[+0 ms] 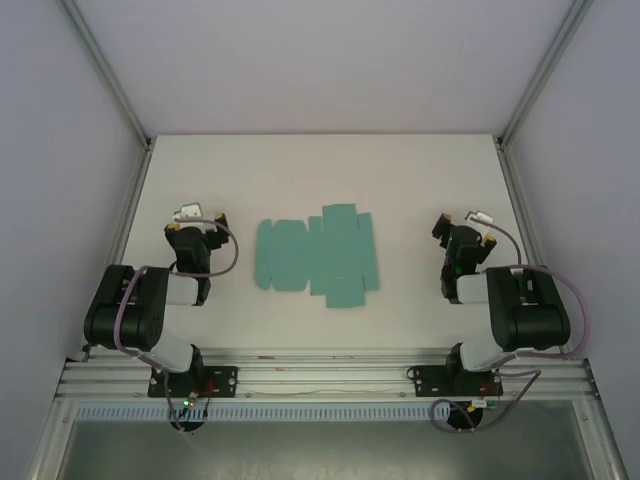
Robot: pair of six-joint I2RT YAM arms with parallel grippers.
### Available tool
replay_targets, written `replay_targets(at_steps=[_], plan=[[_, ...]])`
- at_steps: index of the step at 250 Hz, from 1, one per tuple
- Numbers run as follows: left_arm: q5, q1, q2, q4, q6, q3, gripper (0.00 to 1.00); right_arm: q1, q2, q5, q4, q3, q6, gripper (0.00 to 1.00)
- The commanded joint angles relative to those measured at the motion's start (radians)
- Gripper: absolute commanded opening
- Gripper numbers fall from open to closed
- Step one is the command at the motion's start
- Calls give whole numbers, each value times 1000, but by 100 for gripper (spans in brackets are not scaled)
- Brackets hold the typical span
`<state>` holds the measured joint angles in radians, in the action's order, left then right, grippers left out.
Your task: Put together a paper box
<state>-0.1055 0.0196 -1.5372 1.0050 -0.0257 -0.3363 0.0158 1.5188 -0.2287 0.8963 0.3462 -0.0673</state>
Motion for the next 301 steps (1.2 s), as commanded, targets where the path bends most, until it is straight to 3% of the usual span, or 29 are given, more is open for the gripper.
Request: replay_targets(at_steps=[1, 232, 275, 301], plan=[[6, -3, 25, -7, -5, 14, 100, 1, -17, -24, -5, 17, -11, 100], [-4, -3, 32, -3, -5, 11, 100, 0, -17, 10, -17, 22, 3, 100], [-63, -3, 197, -236, -36, -38, 100, 1, -96, -9, -108, 44, 1, 100], [-1, -1, 304, -554, -123, -136, 100, 18, -220, -5, -313, 108, 10, 100]])
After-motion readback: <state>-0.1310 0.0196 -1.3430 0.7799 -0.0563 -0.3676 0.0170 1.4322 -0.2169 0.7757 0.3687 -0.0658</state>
